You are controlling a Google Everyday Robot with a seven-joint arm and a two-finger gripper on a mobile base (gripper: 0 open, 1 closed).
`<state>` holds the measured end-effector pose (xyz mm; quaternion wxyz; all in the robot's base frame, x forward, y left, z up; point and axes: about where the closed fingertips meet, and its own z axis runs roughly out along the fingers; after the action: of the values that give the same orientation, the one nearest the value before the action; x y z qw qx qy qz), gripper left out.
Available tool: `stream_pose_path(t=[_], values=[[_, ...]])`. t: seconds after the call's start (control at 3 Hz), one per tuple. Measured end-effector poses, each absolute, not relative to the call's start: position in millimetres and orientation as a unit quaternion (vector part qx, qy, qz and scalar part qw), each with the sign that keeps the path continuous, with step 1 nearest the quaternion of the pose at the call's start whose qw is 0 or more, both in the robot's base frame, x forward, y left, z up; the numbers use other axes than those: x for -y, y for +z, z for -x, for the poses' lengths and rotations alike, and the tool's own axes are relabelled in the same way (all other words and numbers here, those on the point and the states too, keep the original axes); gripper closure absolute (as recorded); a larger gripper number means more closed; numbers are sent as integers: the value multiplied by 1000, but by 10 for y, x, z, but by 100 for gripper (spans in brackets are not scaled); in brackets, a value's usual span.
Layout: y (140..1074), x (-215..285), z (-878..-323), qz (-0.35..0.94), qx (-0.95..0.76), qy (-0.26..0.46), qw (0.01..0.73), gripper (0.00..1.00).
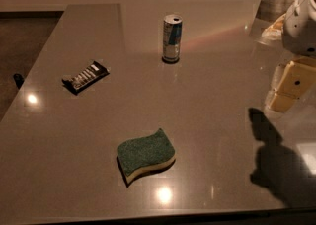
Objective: Move redbull can near sponge
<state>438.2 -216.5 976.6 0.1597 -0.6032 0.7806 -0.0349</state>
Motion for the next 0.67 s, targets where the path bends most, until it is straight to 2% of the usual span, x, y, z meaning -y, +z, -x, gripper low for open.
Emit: stream_pose_path(t=[0.67], values=[[9774, 2082, -4580, 588, -787, -21, 184, 0]])
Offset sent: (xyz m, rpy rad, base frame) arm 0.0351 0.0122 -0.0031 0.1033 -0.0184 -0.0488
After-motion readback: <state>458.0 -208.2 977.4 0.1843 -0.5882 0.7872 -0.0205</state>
